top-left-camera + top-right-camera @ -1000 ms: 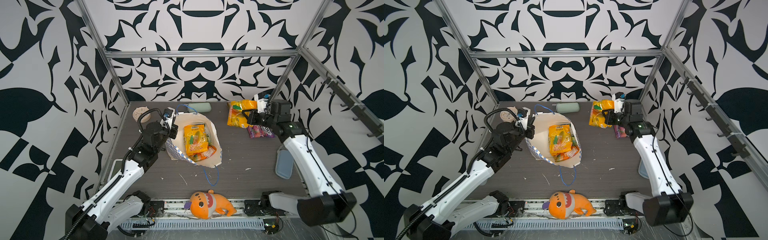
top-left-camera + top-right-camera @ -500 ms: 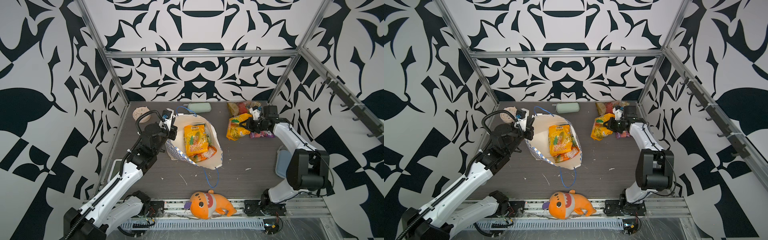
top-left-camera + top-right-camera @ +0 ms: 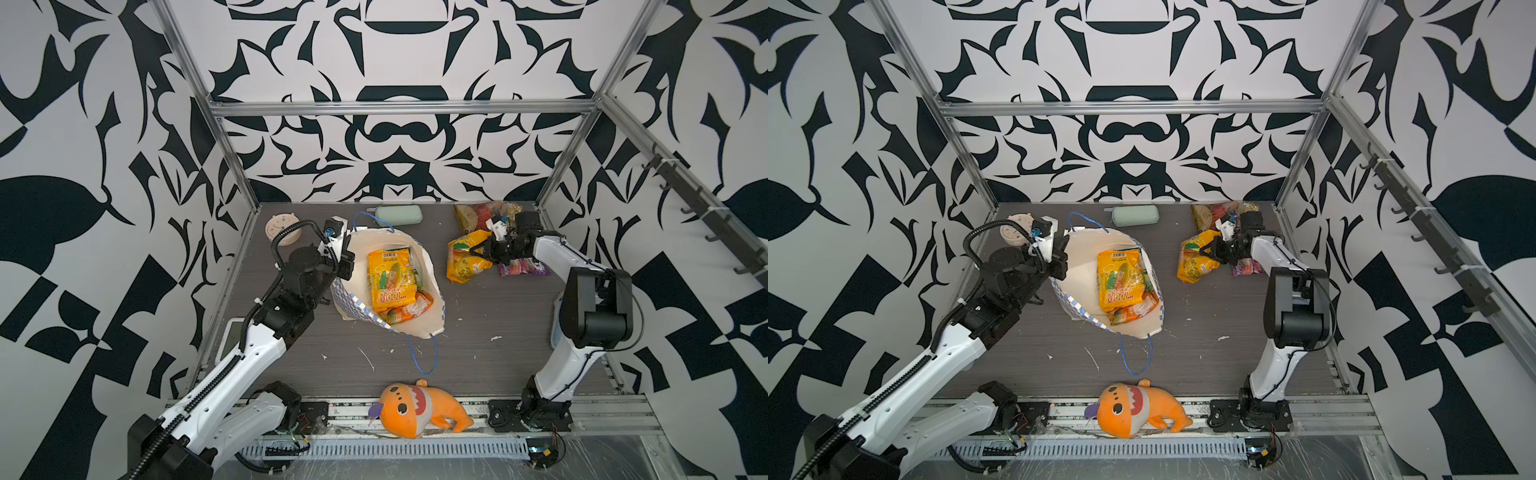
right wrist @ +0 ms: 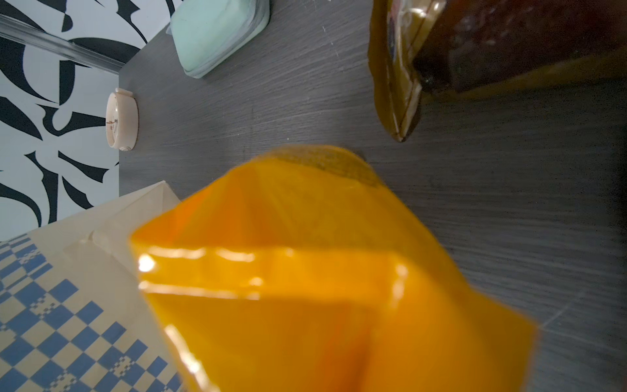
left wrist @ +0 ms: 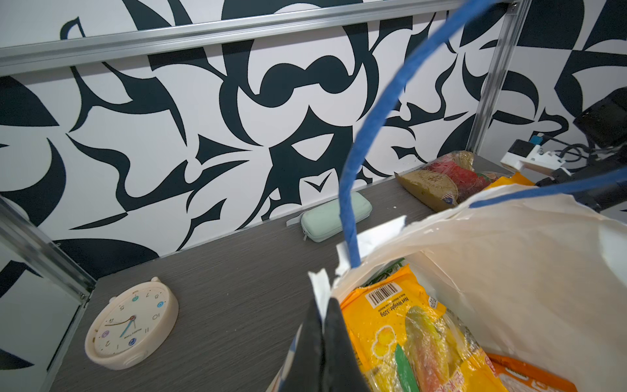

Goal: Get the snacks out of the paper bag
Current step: 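Carry the yellow packet to the other snacks and lower it onto the table, then open the right gripper to release the yellow packet beside the purple packet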

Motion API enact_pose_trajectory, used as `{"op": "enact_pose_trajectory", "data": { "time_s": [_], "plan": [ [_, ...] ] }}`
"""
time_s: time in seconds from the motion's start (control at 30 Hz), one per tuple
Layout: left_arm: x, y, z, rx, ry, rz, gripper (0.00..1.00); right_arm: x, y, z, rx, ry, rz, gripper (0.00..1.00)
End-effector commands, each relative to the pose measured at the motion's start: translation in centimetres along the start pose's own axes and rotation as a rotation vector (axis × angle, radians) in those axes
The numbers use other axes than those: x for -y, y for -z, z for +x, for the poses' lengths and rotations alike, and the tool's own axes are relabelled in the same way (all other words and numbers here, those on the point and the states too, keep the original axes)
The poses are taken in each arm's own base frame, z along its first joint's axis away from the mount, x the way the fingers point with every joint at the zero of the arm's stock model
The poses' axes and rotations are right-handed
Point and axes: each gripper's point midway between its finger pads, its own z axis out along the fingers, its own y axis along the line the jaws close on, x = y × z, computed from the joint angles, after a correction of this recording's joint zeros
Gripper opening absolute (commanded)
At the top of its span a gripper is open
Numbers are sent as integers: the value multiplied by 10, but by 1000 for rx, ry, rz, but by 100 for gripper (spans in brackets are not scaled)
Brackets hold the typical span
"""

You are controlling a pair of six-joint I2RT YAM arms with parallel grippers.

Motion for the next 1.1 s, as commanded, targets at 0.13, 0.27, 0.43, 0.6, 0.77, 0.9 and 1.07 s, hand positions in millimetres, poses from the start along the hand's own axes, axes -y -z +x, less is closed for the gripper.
{"op": "enact_pose_trajectory", "data": {
  "time_s": [0.13, 0.27, 0.43, 0.6, 0.77, 0.9, 1.07],
  "plan": [
    [0, 2, -18, 82, 27, 5, 0, -29, 9, -38, 62, 145, -102, 1],
    [-1, 2, -17, 84, 29, 2, 0, -17, 2, -39, 42, 139, -85, 6],
    [-1, 3, -18, 84, 30, 1, 0, -4, -4, -38, 13, 134, -55, 20],
    [-1, 4, -18, 81, 29, 0, 0, 6, -2, -40, 9, 144, 3, 39],
    [0, 3, -20, 87, 30, 6, 0, 16, 6, -47, 16, 115, 42, 43],
    [0, 3, -21, 90, 31, 9, 0, 27, 10, -46, 2, 81, 104, 43],
    [-1, 5, -20, 86, 27, 6, 0, 35, 15, -45, -4, 67, 161, 43]
  ]
}}
